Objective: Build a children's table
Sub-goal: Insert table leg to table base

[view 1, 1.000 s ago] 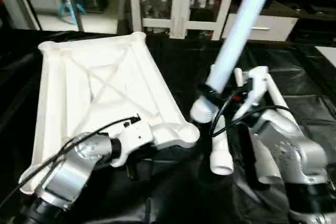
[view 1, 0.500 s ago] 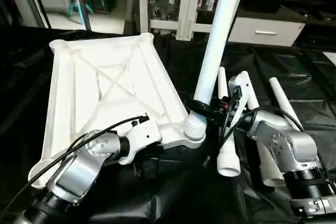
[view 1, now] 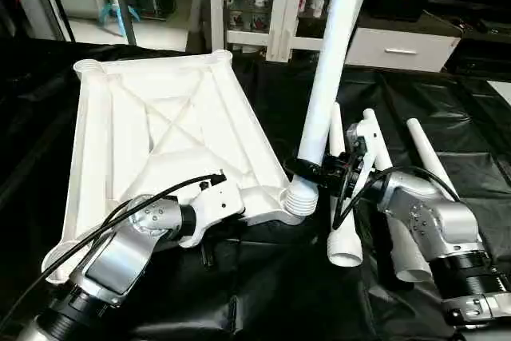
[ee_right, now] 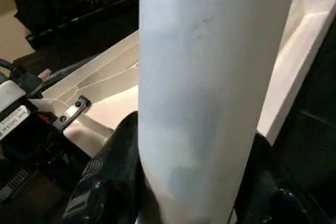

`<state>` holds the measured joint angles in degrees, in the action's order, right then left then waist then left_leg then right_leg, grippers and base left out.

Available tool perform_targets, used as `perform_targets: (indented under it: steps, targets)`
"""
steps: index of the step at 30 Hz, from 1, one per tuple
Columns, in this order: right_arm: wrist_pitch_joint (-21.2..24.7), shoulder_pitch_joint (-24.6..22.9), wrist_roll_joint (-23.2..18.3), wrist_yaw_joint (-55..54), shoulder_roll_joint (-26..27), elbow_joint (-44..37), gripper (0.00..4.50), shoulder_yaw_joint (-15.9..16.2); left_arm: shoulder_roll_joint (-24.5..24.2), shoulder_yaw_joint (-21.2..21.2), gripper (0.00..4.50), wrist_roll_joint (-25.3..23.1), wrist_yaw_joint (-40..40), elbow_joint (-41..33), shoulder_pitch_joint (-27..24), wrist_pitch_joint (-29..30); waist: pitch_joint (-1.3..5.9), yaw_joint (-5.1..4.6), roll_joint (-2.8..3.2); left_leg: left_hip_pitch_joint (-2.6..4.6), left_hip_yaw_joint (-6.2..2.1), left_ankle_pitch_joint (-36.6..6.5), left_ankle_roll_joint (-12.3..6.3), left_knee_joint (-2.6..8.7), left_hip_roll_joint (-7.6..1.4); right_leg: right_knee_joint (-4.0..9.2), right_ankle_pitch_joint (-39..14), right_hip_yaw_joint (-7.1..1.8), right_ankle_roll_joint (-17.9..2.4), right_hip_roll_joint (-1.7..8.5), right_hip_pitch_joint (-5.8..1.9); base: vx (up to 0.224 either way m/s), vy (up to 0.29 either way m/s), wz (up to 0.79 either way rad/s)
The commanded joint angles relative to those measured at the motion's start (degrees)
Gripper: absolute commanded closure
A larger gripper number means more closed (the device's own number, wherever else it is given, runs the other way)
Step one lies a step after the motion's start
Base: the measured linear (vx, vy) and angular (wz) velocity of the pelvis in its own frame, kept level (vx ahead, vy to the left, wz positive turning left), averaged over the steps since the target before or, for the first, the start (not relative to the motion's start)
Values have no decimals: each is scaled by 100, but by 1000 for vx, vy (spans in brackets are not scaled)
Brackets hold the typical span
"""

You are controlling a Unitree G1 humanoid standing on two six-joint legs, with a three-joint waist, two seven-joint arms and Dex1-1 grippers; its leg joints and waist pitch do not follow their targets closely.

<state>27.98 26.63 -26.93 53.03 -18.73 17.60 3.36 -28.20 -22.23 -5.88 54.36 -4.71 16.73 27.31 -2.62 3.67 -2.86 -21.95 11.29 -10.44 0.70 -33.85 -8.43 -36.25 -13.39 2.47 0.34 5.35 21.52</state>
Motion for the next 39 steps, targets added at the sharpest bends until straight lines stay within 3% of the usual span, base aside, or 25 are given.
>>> perform_targets:
  steps: [1, 11, 14, 20, 39]
  targets:
    - [-196, 185, 87, 40, -8, 168, 266, 35, 51, -189, 450, 188, 134, 269, -139, -103, 292, 25, -101, 122, -190, -740, -282, 393, -477, 441, -673, -229, -1295, 393, -124, 0, 0, 0]
    - [-491, 415, 398, 29, 147, 613, 266, 145, 48, -206, 450, 158, 177, 301, -86, -95, 288, 37, -113, 133, -184, -834, -223, 399, -486, 448, -767, -232, -1288, 400, -119, 0, 0, 0]
    - [-511, 394, 420, 104, 136, 647, 266, 217, 57, -200, 450, 141, 165, 309, -76, -89, 282, 37, -115, 146, -189, -980, -141, 416, -495, 467, -958, -234, -1231, 400, -106, 0, 0, 0]
    - [-568, 288, 516, 150, 147, 705, 266, 250, 69, -197, 450, 123, 160, 338, -61, -101, 292, 28, -124, 137, -194, -948, -115, 421, -494, 454, -818, -234, -1216, 393, -109, 0, 0, 0]
    - [-971, -517, 238, -855, 528, 663, 266, -680, 156, -165, 450, 115, 119, 511, 64, -131, 265, 7, -87, 170, -231, -1723, 198, 499, -509, 564, -1601, -260, -979, 412, -38, 0, 0, 0]
